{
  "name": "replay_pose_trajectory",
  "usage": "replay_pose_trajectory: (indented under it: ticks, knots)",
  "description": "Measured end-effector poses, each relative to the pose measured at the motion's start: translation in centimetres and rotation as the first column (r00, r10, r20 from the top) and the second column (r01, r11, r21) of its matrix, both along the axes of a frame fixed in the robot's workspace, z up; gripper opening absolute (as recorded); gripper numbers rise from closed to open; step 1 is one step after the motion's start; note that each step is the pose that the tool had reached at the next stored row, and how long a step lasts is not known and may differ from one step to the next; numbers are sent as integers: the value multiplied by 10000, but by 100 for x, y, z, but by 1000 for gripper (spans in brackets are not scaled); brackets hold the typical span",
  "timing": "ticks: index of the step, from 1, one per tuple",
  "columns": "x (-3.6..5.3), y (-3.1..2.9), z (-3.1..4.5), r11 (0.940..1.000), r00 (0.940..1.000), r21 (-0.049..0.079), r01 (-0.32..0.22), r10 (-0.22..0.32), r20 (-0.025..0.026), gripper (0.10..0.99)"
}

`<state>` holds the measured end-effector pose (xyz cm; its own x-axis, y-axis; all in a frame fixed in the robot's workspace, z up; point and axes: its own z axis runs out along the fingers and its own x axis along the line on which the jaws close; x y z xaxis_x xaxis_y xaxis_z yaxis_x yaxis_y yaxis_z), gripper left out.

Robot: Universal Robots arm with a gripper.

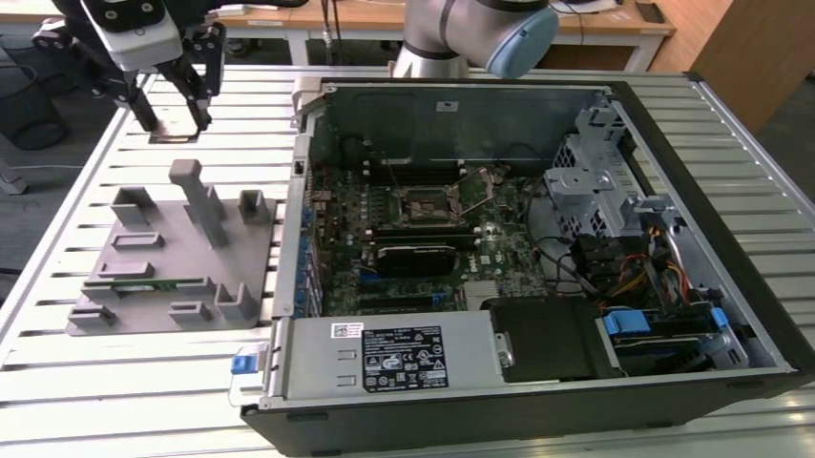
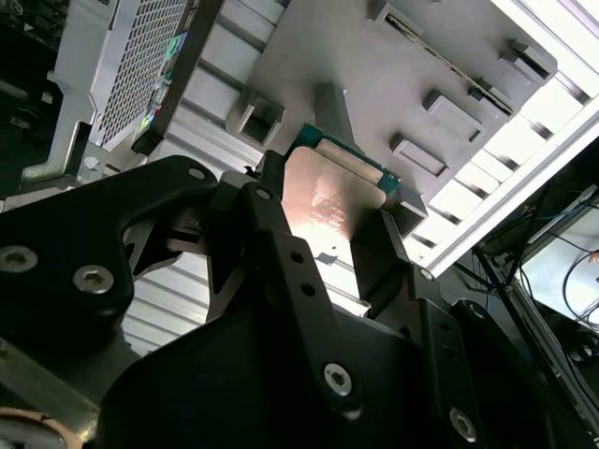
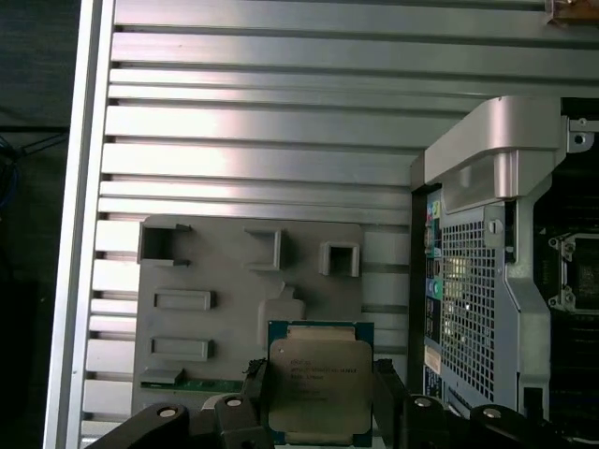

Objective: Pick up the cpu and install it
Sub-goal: 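Pick up the cpu and move it towards the insertion slot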

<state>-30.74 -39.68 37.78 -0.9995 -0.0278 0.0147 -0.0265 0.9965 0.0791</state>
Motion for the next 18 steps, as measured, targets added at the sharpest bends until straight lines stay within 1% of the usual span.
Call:
replay_pose_trajectory:
  ticks: [18]
  knots:
    - [251, 9, 0, 10000, 10000, 0, -1, 1, 0, 529]
